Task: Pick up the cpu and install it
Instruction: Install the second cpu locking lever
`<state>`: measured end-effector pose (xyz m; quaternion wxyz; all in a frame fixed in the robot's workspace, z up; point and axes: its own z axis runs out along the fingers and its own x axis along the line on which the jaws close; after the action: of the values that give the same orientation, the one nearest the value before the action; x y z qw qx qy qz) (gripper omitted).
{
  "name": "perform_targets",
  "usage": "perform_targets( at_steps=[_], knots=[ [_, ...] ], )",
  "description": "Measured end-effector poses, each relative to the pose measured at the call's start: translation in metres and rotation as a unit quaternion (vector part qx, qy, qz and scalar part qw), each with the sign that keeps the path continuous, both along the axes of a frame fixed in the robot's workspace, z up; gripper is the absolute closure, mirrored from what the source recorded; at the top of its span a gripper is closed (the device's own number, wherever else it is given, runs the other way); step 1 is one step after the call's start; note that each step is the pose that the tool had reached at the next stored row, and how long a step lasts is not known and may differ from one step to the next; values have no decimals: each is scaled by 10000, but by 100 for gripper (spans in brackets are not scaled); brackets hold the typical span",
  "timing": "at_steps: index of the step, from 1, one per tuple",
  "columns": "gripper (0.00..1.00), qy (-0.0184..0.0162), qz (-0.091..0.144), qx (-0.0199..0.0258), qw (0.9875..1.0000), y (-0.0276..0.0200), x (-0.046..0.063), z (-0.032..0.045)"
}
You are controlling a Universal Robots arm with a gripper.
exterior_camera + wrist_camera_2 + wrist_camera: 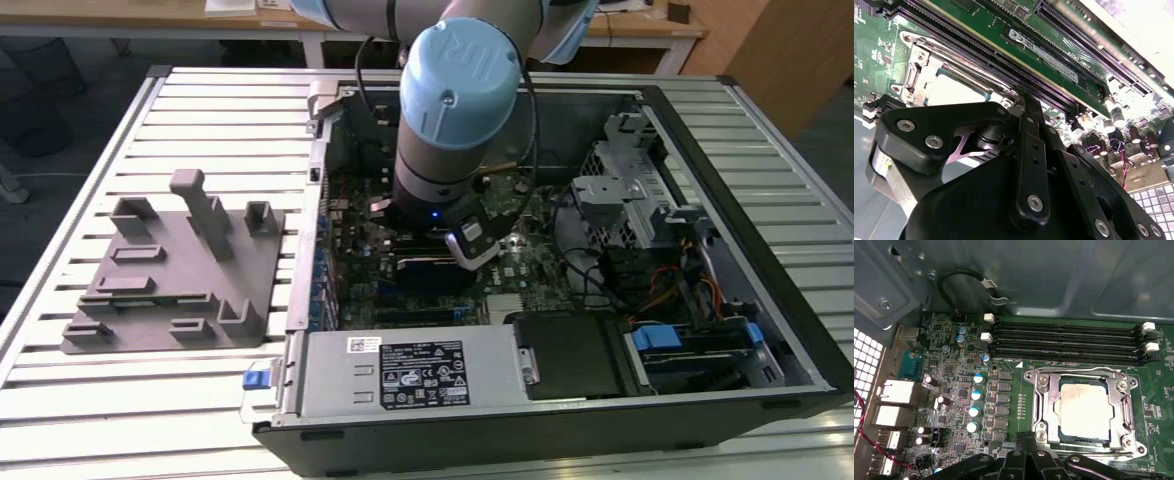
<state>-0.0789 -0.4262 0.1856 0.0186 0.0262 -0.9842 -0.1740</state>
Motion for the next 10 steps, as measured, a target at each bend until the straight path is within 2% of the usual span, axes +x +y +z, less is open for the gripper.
perform_targets(
  at_steps=[10],
  knots=[
    [89, -2, 0, 4, 10000, 1, -7, 61]
  ],
)
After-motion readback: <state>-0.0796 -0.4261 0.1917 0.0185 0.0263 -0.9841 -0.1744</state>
